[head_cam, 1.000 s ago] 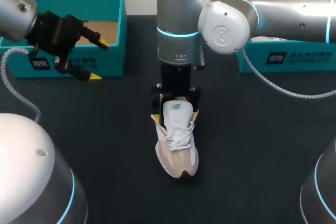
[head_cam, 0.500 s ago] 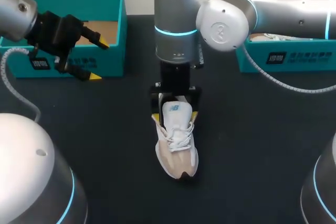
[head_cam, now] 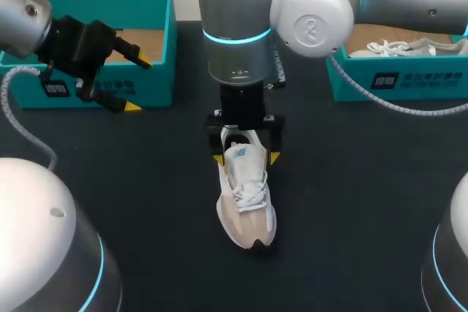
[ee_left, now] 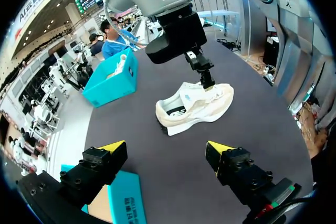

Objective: Take the shoe out of the shoebox, open the shoe tongue, remove and reinsert the insole, then place the shoe into the shoebox

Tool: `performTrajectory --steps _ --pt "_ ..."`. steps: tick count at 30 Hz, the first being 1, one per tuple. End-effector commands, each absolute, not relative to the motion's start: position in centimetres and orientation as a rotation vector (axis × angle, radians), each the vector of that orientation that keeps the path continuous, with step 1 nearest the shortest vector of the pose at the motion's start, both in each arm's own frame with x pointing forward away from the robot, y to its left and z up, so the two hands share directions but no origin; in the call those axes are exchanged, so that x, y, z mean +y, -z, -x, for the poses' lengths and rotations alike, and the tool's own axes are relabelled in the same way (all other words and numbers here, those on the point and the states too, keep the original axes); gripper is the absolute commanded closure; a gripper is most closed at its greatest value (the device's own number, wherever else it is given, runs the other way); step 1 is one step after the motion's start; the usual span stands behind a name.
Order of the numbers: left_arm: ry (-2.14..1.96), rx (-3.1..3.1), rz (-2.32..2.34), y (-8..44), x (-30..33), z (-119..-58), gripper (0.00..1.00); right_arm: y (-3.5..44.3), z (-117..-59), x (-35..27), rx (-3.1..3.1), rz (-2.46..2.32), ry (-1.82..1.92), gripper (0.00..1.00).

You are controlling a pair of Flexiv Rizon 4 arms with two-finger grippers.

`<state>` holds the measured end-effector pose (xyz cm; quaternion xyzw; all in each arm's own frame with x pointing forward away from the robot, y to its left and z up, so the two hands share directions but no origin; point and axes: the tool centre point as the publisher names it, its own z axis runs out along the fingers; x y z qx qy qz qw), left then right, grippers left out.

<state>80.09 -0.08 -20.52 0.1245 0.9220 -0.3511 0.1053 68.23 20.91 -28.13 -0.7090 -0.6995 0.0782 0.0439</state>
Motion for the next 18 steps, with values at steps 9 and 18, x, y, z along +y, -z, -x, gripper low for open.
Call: performTrajectory --steps 9,18 --pt "1.031 2.719 -0.367 20.5 0.0 -80.0 0.0 29.4 -68.5 21.1 -2.227 2.193 -0.131 1.0" --pt "1.031 2.719 -0.367 20.5 0.0 -80.0 0.0 31.3 -71.1 20.5 -2.269 2.131 -0.087 1.0"
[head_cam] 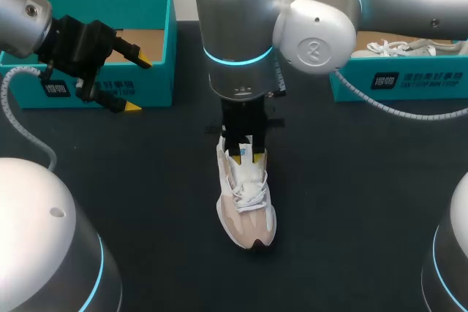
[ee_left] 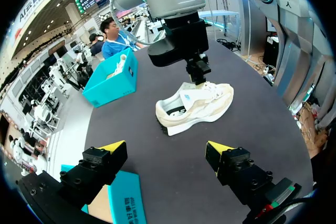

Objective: Take the shoe out of the shoebox, open the shoe tongue, remove and reinsert the insole, then place the shoe into the shoebox

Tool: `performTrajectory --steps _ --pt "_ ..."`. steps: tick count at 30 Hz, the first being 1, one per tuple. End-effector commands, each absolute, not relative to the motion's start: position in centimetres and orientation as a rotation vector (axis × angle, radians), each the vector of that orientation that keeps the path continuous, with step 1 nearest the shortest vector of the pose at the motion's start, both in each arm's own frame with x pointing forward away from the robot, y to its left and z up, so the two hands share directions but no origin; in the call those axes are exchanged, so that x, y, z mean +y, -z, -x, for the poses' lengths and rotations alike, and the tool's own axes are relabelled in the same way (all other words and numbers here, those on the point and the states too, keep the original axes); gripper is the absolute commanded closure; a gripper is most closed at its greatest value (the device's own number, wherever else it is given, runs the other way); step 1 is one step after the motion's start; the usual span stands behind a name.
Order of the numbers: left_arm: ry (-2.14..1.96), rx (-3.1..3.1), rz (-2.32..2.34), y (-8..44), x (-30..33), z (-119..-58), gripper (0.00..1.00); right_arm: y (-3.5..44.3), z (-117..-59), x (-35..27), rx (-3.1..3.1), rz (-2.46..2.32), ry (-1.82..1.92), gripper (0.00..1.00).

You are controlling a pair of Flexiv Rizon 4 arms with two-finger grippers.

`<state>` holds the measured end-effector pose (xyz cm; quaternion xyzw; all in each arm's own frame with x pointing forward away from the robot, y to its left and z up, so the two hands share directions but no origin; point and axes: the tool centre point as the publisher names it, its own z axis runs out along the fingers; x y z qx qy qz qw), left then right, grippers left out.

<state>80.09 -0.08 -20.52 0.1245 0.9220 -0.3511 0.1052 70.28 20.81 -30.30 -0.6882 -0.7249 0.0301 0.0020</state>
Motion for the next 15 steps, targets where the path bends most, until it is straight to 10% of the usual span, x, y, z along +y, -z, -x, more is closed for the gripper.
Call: performTrajectory --steps 1,15 --pt "1.031 2.719 -0.367 20.5 0.0 -80.0 0.0 31.5 -71.3 20.6 -2.27 2.127 -0.075 1.0" --pt "1.031 2.719 -0.367 20.5 0.0 -80.0 0.0 32.2 -71.4 20.3 -2.277 2.088 -0.08 0.81"
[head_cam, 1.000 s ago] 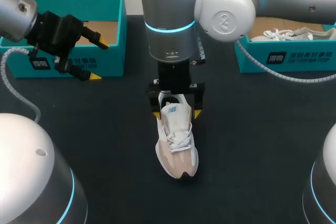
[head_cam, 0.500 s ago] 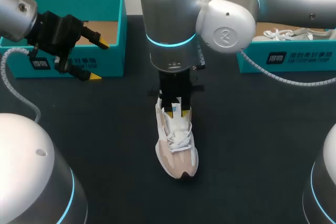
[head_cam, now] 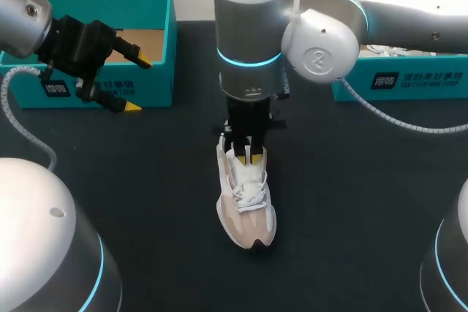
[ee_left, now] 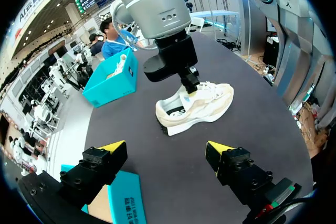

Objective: Take the shoe out of the shoebox, open the shoe tongue, remove and reinsert the insole, then place the shoe into the shoebox

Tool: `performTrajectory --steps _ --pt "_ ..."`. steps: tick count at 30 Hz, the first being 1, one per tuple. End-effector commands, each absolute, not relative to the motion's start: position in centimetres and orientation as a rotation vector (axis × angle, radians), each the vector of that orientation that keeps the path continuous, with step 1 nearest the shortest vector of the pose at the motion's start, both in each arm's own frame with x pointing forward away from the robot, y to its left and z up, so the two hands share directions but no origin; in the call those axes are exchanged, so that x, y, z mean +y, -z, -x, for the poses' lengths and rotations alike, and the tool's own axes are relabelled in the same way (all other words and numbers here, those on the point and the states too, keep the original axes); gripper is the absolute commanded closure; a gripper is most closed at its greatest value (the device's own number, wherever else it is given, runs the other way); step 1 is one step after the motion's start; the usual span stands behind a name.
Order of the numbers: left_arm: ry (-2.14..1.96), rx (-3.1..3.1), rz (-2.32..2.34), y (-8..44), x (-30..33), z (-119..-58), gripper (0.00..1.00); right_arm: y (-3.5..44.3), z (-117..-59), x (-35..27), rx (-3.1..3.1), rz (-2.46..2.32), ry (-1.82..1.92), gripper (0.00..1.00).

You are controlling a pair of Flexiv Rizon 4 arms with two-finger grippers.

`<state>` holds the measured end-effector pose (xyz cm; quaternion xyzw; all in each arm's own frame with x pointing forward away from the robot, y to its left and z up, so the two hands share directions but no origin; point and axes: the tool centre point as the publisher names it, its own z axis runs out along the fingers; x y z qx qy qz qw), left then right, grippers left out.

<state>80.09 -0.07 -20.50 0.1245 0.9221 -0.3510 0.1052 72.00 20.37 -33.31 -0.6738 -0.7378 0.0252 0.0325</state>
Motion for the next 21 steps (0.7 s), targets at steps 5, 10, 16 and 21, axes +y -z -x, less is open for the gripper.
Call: performTrajectory --steps 5,10,16,21 --pt "1.031 2.719 -0.367 20.5 0.0 -80.0 0.0 32.6 -70.5 20.5 -2.261 2.089 -0.081 0.79" --pt "1.031 2.719 -0.367 20.5 0.0 -80.0 0.0 34.0 -70.2 20.8 -2.233 2.072 -0.071 0.78" --pt "1.031 2.719 -0.367 20.5 0.0 -80.0 0.0 34.1 -69.9 20.7 -2.23 2.067 -0.086 0.73" --pt "1.031 2.719 -0.367 20.5 0.0 -80.0 0.0 33.0 -69.9 20.5 -2.257 2.105 -0.051 0.69"
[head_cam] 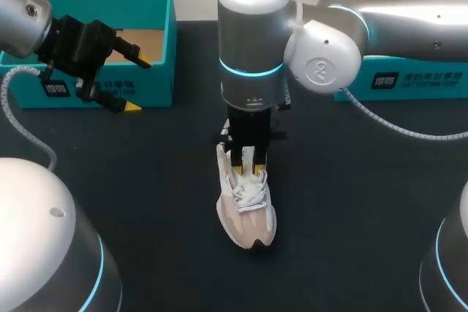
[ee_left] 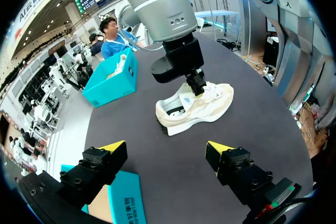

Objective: Take the shoe out of the shoebox, open the shoe tongue, remove and reinsert the insole, then place the shoe into the shoebox

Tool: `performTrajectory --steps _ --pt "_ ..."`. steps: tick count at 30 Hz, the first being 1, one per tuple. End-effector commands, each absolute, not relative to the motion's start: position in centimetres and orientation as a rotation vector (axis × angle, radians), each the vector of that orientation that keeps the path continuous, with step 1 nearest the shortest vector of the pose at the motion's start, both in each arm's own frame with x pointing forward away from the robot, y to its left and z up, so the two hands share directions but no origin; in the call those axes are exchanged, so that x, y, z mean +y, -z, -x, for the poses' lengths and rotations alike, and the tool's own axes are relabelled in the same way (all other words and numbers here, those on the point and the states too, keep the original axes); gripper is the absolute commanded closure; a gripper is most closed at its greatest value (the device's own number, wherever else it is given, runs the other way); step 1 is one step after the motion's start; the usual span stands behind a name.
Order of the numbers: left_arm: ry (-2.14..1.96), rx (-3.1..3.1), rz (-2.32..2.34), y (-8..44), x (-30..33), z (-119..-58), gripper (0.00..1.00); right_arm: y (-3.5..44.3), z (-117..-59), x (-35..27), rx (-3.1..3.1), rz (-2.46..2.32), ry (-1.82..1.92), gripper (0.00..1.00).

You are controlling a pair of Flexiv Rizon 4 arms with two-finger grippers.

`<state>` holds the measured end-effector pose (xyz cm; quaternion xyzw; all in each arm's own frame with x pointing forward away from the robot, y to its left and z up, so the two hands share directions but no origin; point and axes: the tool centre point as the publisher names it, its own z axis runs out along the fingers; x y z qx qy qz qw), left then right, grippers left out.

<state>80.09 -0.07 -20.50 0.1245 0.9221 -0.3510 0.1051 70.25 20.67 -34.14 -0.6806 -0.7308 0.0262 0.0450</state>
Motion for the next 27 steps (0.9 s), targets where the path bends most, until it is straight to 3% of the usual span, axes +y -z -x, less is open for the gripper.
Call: performTrajectory --steps 1,8,11,12,13,14,27 --pt "1.031 2.719 -0.367 20.5 0.0 -80.0 0.0 32.8 -70.1 20.4 -2.271 2.104 -0.051 0.69" --pt "1.031 2.719 -0.367 20.5 0.0 -80.0 0.0 33.4 -73.3 20.2 -2.353 2.042 -0.013 0.65" --pt "1.031 2.719 -0.367 20.5 0.0 -80.0 0.0 32.5 -74.7 20.2 -2.483 1.961 0.047 0.58" --pt "1.031 2.719 -0.367 20.5 0.0 -80.0 0.0 32.0 -75.4 20.3 -2.576 1.864 0.119 0.53" --pt "1.031 2.719 -0.367 20.5 0.0 -80.0 0.0 31.5 -75.9 20.4 -2.68 1.755 0.155 0.2" --pt "1.031 2.719 -0.367 20.5 0.0 -80.0 0.0 30.9 -76.4 20.8 -2.825 1.574 0.225 0.01" --pt "1.031 2.719 -0.367 20.5 0.0 -80.0 0.0 30.2 -76.9 21.1 -2.946 1.456 0.22 0.0"
